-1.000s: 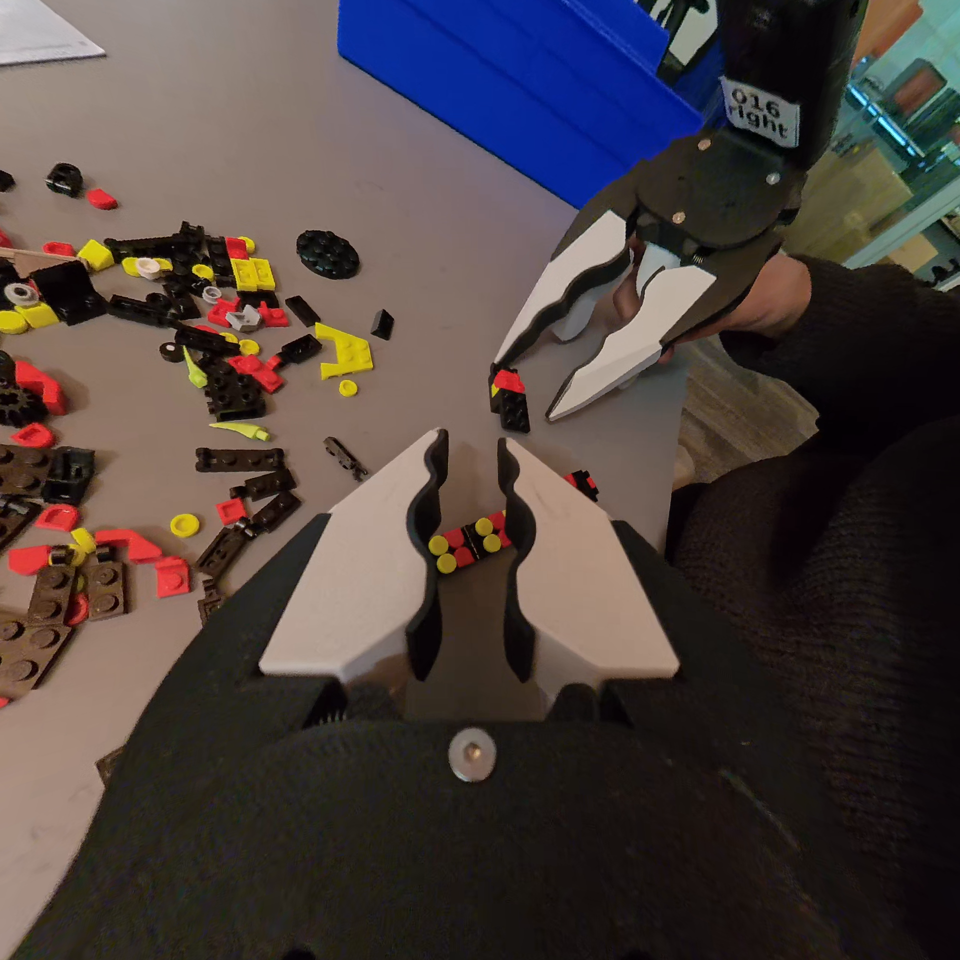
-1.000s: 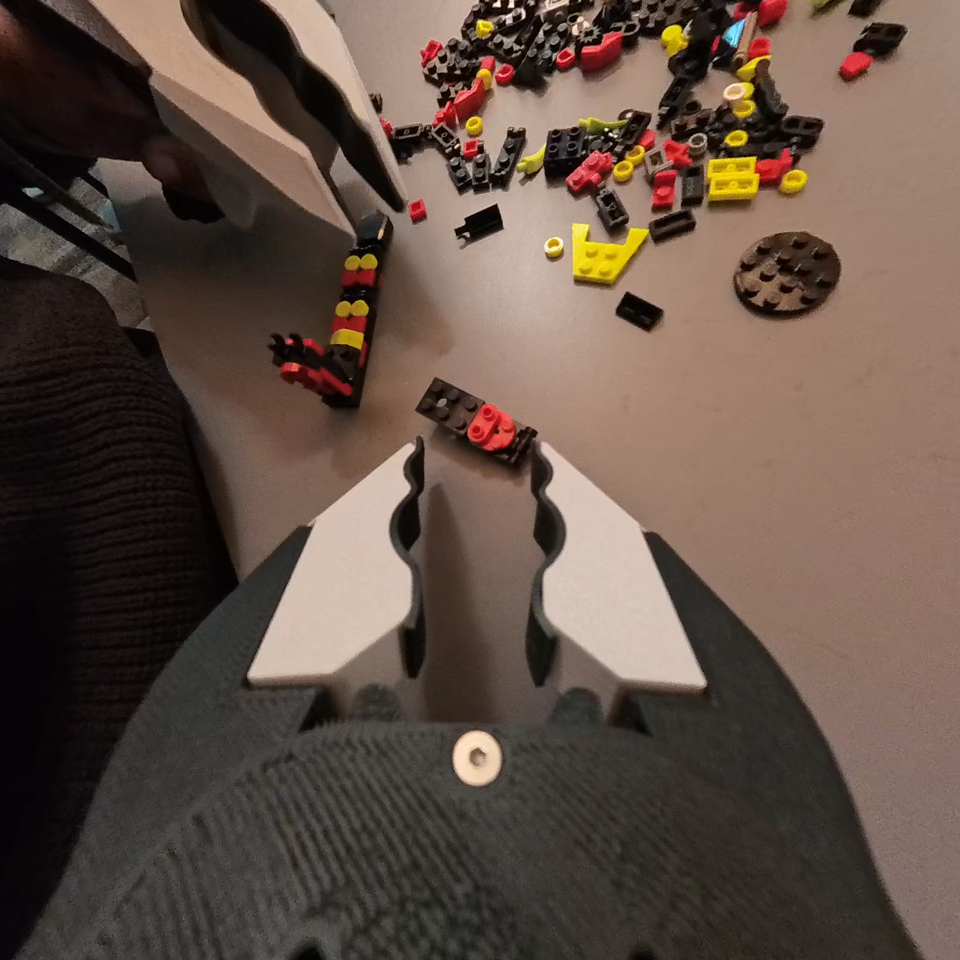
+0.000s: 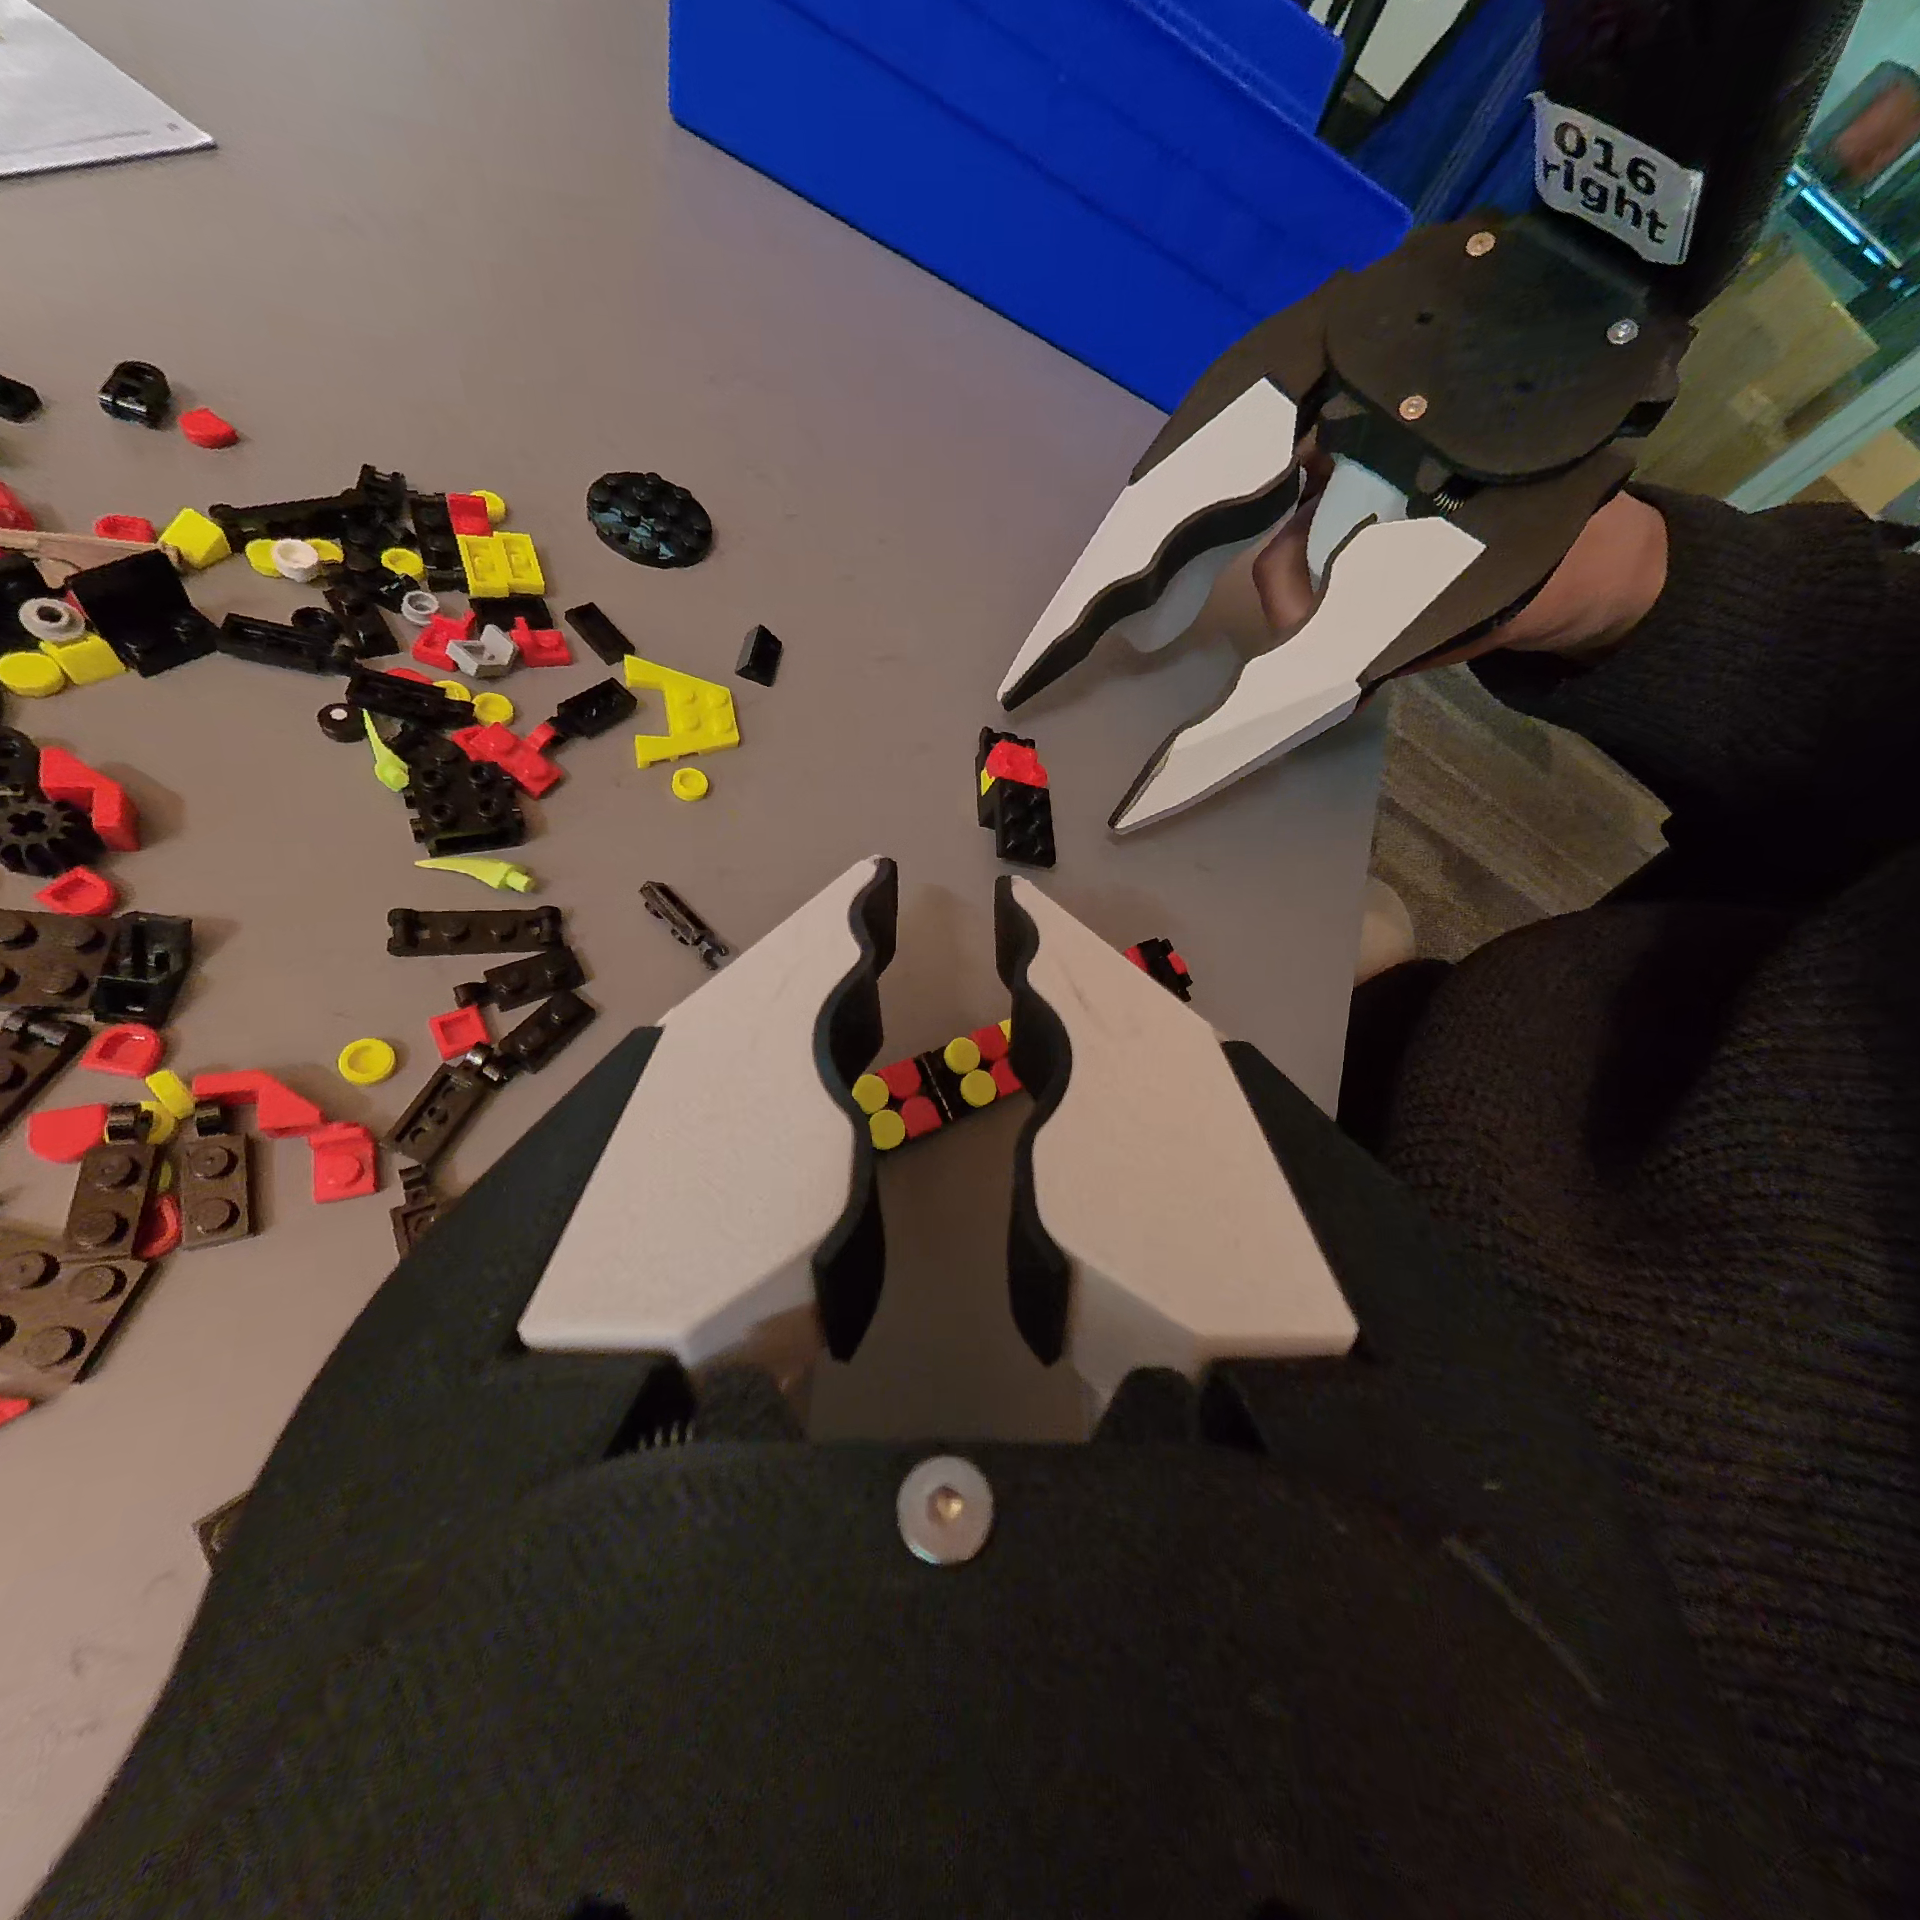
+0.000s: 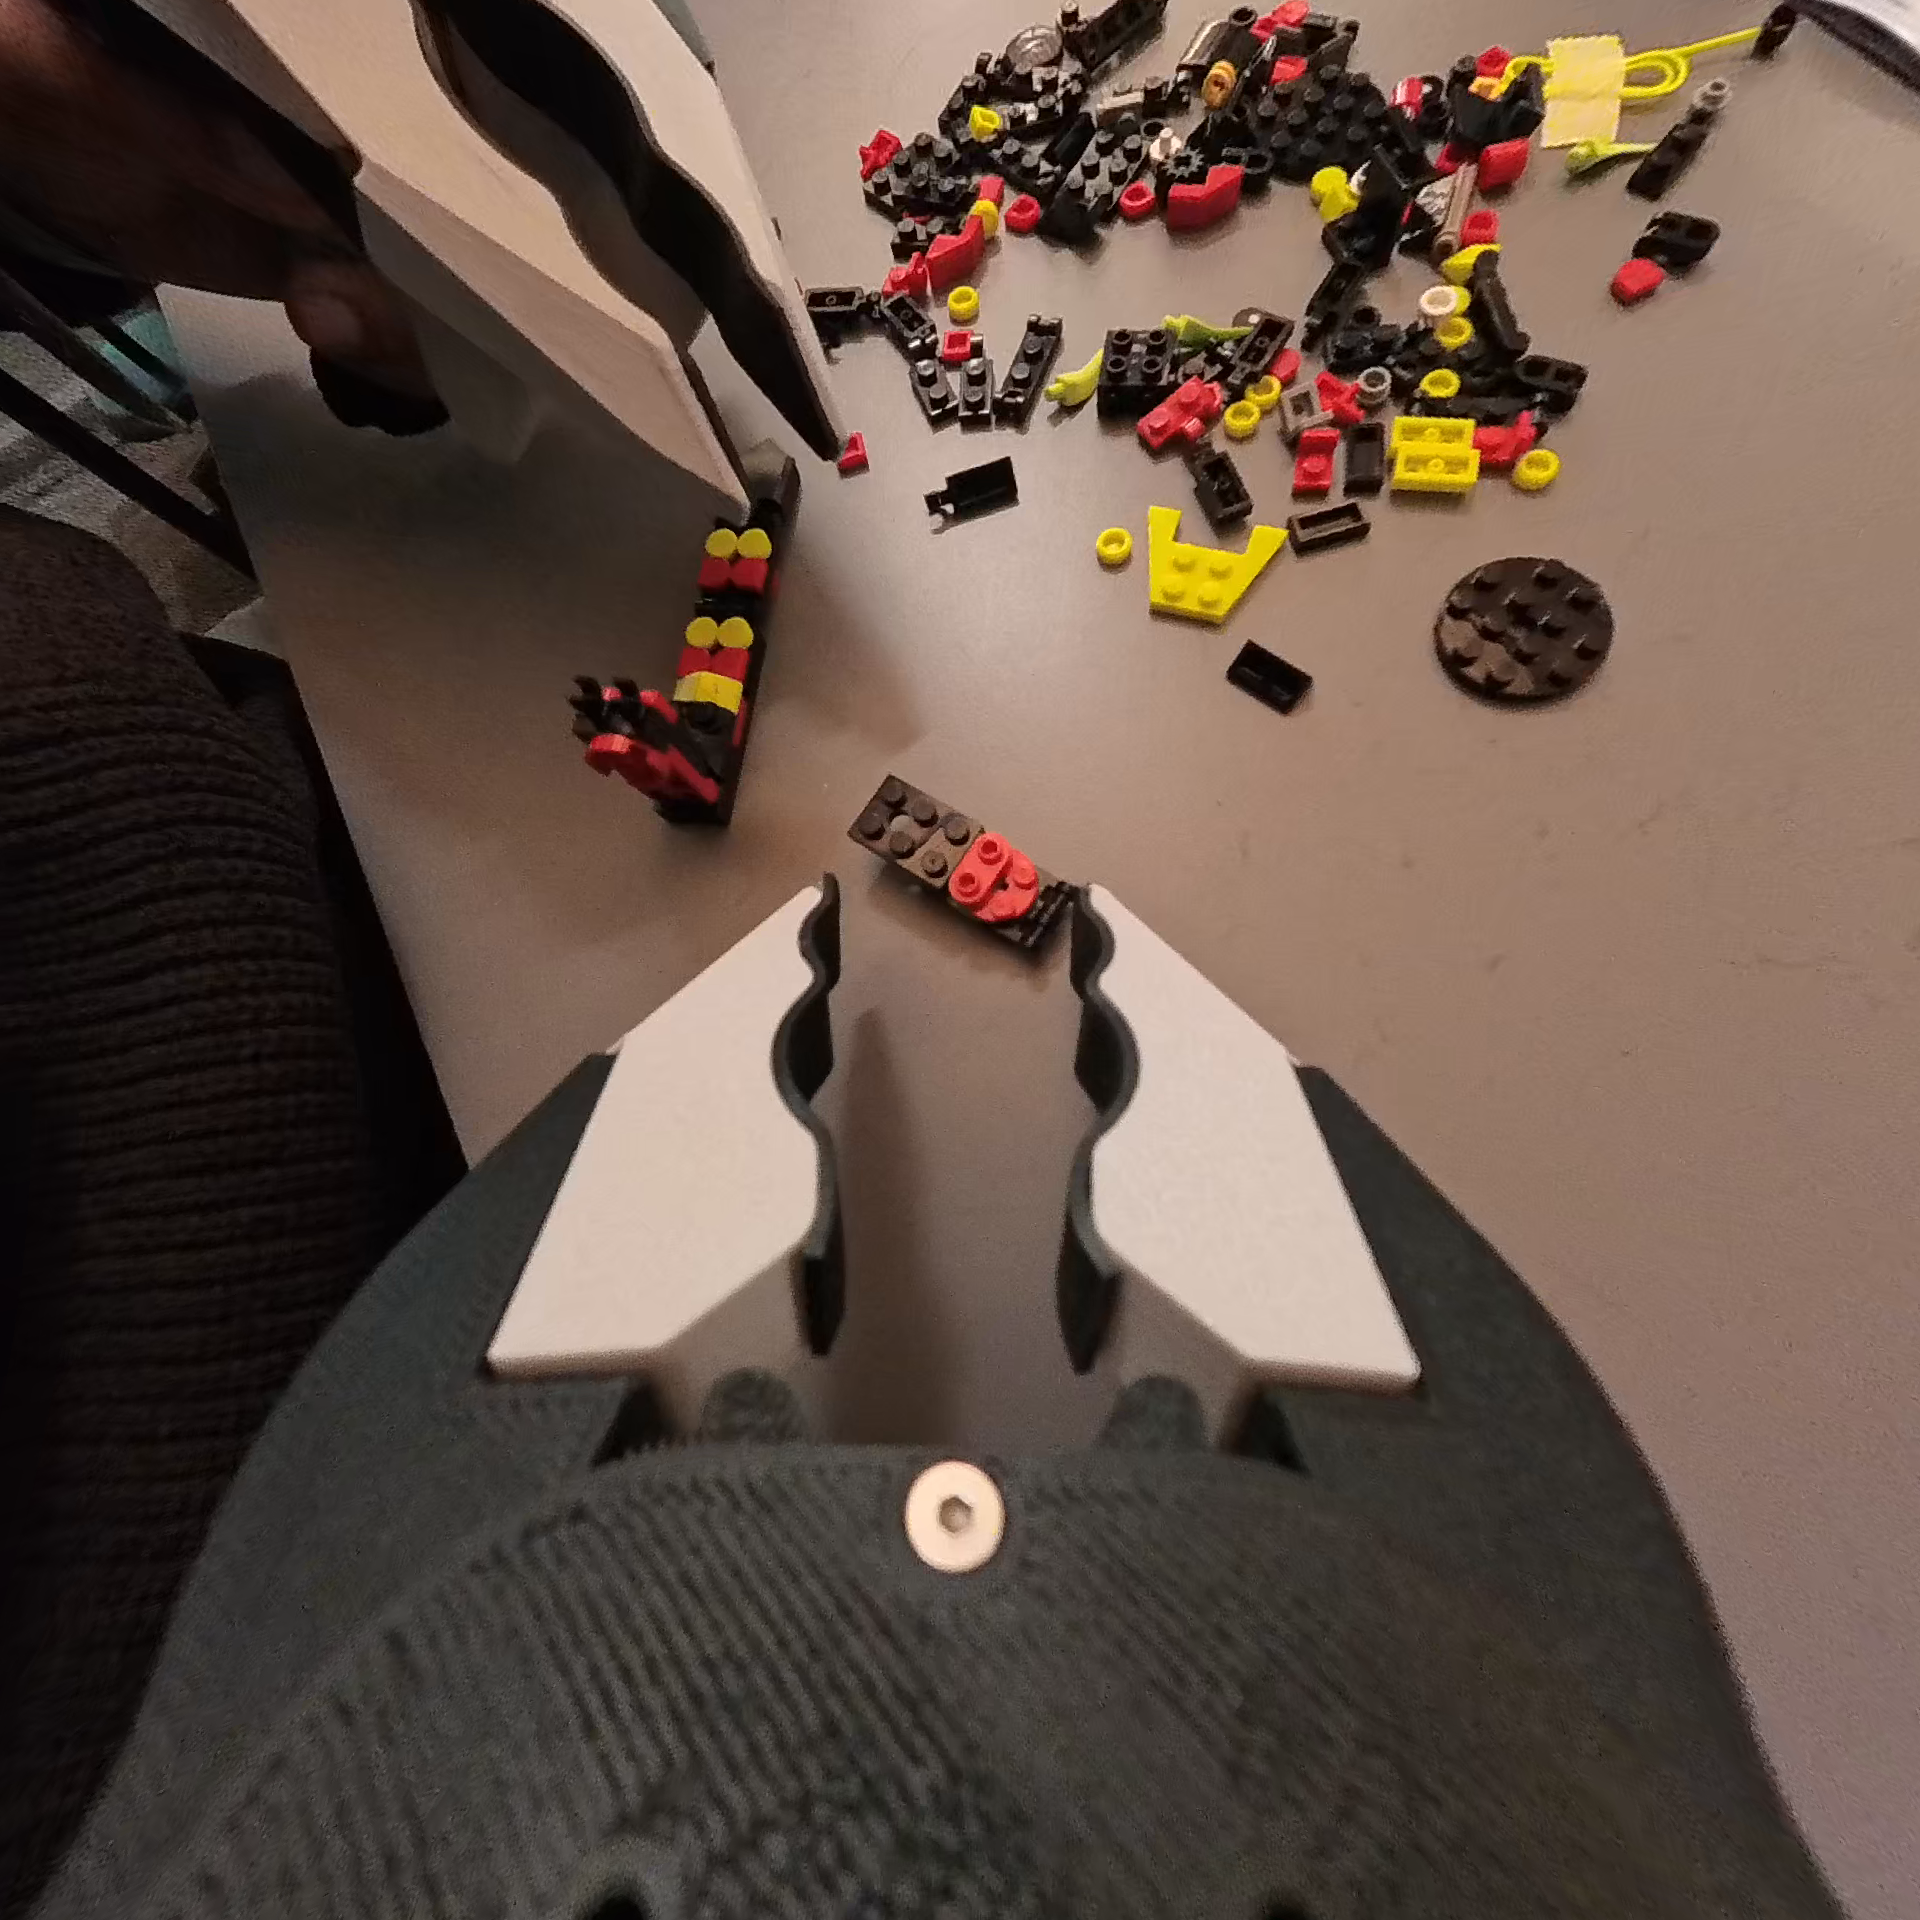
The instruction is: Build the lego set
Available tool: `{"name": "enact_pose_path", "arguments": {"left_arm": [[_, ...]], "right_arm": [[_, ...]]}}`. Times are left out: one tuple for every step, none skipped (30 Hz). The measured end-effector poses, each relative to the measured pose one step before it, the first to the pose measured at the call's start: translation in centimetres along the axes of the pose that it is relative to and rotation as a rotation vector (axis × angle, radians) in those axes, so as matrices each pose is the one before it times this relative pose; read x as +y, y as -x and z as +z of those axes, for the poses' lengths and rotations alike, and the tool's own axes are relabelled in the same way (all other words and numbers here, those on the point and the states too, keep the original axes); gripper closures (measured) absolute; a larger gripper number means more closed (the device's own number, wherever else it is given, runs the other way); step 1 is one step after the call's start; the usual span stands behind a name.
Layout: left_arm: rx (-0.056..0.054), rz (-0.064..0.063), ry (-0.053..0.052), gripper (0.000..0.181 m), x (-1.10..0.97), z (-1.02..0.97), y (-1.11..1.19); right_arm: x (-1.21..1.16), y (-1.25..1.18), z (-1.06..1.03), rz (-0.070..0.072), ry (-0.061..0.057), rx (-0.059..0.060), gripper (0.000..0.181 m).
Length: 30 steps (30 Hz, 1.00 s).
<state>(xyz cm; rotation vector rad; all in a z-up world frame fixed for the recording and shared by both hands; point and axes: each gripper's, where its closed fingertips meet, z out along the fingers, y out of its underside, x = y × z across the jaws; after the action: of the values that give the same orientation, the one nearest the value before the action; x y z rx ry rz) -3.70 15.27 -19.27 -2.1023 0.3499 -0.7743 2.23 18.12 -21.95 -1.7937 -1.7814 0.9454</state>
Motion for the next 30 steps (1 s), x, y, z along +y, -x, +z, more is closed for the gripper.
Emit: {"name": "enact_pose_path", "arguments": {"left_arm": [[0.0000, 0.0002, -0.0004, 0.165, -0.008, -0.008, -0.007], [-0.0002, 0.0003, -0.0002, 0.165, -0.004, -0.005, 0.013], [-0.0001, 0.0001, -0.0001, 0.165, -0.003, -0.010, -0.007], [0.0001, -0.0002, -0.0002, 0.165, -0.003, -0.005, 0.005], [0.0001, -0.0003, -0.0002, 0.165, -0.008, 0.007, 0.002], [-0.0001, 0.0000, 0.0002, 0.165, 0.003, -0.001, 0.002], [-0.0004, 0.0003, 0.0004, 0.165, 0.005, 0.004, 0.001], [-0.0005, 0.0003, 0.0003, 0.165, 0.012, 0.009, 0.006], [-0.0003, 0.0002, 0.0002, 0.165, 0.003, -0.002, 0.006], [-0.0002, 0.0000, 0.0002, 0.165, -0.003, 0.011, 0.000], [-0.0002, -0.0002, 0.0002, 0.165, 0.003, -0.002, 0.002], [-0.0003, -0.0003, 0.0004, 0.165, 0.008, 0.008, 0.010], [-0.0003, -0.0003, 0.0006, 0.165, 0.013, 0.017, 0.020], [-0.0003, -0.0001, 0.0008, 0.165, 0.013, 0.005, 0.012], [-0.0002, -0.0001, 0.0003, 0.165, 0.006, 0.009, 0.012], [-0.0002, -0.0002, -0.0001, 0.165, -0.002, 0.001, 0.002], [-0.0002, -0.0003, 0.0000, 0.165, -0.005, 0.006, 0.006], [-0.0003, -0.0001, -0.0002, 0.165, 0.003, -0.011, 0.006], [-0.0005, 0.0001, -0.0003, 0.165, -0.004, 0.002, 0.008], [-0.0005, 0.0000, -0.0001, 0.165, -0.009, -0.004, 0.004], [-0.0004, -0.0001, 0.0000, 0.165, 0.000, 0.000, 0.005], [-0.0002, 0.0000, 0.0002, 0.165, 0.011, 0.003, 0.007], [-0.0003, 0.0001, 0.0003, 0.165, 0.005, -0.002, 0.006], [-0.0004, 0.0001, 0.0000, 0.165, 0.000, 0.000, 0.006], [-0.0002, 0.0000, -0.0001, 0.165, -0.002, -0.005, 0.010], [0.0000, -0.0002, -0.0002, 0.165, 0.003, -0.005, -0.007], [-0.0001, -0.0001, -0.0001, 0.165, -0.001, 0.001, 0.001], [-0.0001, 0.0000, 0.0001, 0.165, 0.001, 0.000, 0.001], [0.0000, 0.0000, 0.0002, 0.165, 0.003, 0.005, -0.008], [-0.0002, 0.0001, 0.0002, 0.165, 0.002, -0.001, 0.003]], "right_arm": [[0.006, -0.003, 0.007, -0.0017, 0.0007, 0.0015, 0.137], [0.000, -0.007, 0.011, -0.0012, 0.0009, 0.0012, 0.137], [0.004, 0.005, 0.005, -0.0007, 0.0007, 0.0007, 0.137], [-0.003, 0.004, 0.007, -0.0003, 0.0002, 0.0002, 0.137], [-0.008, -0.003, 0.008, -0.0001, -0.0001, 0.0002, 0.137], [0.002, 0.002, 0.001, -0.0002, 0.0001, 0.0005, 0.137], [-0.002, -0.012, 0.005, -0.0003, 0.0003, 0.0007, 0.137], [0.001, -0.007, -0.001, -0.0001, 0.0001, 0.0004, 0.136], [-0.003, 0.008, 0.003, 0.0000, -0.0003, 0.0001, 0.136], [-0.004, 0.000, -0.012, -0.0001, -0.0003, 0.0001, 0.136], [-0.002, -0.005, 0.001, -0.0001, -0.0001, 0.0003, 0.136], [-0.002, -0.003, 0.001, 0.0000, -0.0002, 0.0002, 0.136], [-0.006, 0.002, -0.011, 0.0001, -0.0004, 0.0000, 0.136], [-0.008, 0.002, -0.010, 0.0001, -0.0006, 0.0001, 0.136], [-0.014, -0.002, -0.003, 0.0000, -0.0005, 0.0003, 0.136], [-0.004, -0.006, 0.002, 0.0000, -0.0003, 0.0004, 0.136], [-0.003, -0.004, -0.013, -0.0001, -0.0002, 0.0004, 0.136], [-0.001, 0.005, 0.002, -0.0002, -0.0001, 0.0003, 0.136], [-0.006, 0.006, -0.006, -0.0004, 0.0001, 0.0002, 0.136], [-0.002, 0.012, 0.008, -0.0004, 0.0003, 0.0003, 0.136], [0.013, -0.001, 0.006, -0.0006, 0.0004, 0.0004, 0.136], [0.007, 0.010, 0.000, -0.0006, 0.0004, 0.0004, 0.136], [-0.002, 0.001, 0.007, -0.0005, 0.0003, 0.0003, 0.136], [-0.006, 0.015, -0.004, -0.0004, 0.0000, 0.0003, 0.136], [-0.001, -0.006, 0.000, -0.0003, 0.0000, 0.0003, 0.136], [0.002, 0.004, 0.001, -0.0002, 0.0001, 0.0003, 0.136], [0.004, 0.003, 0.000, -0.0003, 0.0002, 0.0004, 0.136], [0.003, 0.002, 0.000, -0.0003, 0.0002, 0.0004, 0.136], [0.000, 0.005, -0.012, -0.0003, 0.0000, 0.0003, 0.136], [-0.011, 0.009, -0.003, -0.0002, -0.0003, 0.0001, 0.136]]}}
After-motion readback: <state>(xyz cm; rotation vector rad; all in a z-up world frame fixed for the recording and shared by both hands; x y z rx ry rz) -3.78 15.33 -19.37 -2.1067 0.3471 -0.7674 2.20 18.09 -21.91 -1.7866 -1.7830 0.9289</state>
